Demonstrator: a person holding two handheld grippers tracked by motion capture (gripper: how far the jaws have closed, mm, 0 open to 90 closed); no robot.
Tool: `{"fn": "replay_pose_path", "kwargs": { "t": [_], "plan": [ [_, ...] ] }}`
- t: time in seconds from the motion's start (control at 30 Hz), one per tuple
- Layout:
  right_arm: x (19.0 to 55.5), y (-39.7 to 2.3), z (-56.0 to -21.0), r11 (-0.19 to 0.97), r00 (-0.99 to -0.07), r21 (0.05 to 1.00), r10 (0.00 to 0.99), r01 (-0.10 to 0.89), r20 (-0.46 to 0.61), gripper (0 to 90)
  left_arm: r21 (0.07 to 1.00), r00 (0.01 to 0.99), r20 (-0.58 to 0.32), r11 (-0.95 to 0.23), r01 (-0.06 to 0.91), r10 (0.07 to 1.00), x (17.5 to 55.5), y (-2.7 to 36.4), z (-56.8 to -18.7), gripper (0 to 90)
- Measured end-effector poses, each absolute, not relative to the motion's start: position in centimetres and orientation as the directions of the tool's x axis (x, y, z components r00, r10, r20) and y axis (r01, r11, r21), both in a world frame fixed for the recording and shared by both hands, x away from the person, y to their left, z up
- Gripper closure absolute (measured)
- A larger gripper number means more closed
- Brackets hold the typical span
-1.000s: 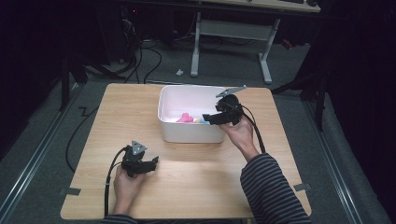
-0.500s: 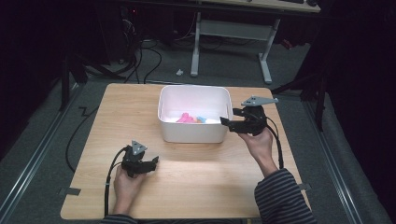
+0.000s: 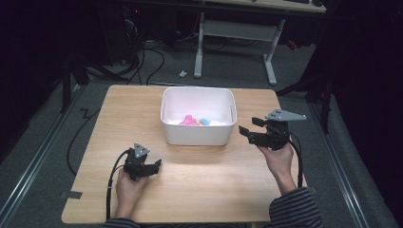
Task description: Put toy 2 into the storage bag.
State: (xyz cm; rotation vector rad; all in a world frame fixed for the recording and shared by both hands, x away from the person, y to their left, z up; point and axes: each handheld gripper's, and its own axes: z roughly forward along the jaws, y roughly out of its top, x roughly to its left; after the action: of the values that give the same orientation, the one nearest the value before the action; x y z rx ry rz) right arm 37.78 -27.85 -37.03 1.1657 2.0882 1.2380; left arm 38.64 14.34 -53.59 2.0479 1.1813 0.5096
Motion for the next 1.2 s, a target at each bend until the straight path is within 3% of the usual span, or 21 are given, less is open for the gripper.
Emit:
{"fn": "replay_pose_path", "kwargs": {
  "t": [0.6, 1.2],
  "plan": [
    [34.2, -31.2, -39.5, 0.158, -0.484, 0.877, 0.87, 0.453, 0.093, 35.0, 0.74, 0.505, -0.012, -0.332, 0.584, 0.863, 38.6, 14.3, -53.6, 26.3],
    [33.0, -33.2, -42.8, 0.082, -0.441, 0.869, 0.882, 0.488, 0.165, 34.9, 0.741, 0.504, -0.012, -0.331, 0.584, 0.863, 38.6, 14.3, -53.6, 26.3]
  ]
}}
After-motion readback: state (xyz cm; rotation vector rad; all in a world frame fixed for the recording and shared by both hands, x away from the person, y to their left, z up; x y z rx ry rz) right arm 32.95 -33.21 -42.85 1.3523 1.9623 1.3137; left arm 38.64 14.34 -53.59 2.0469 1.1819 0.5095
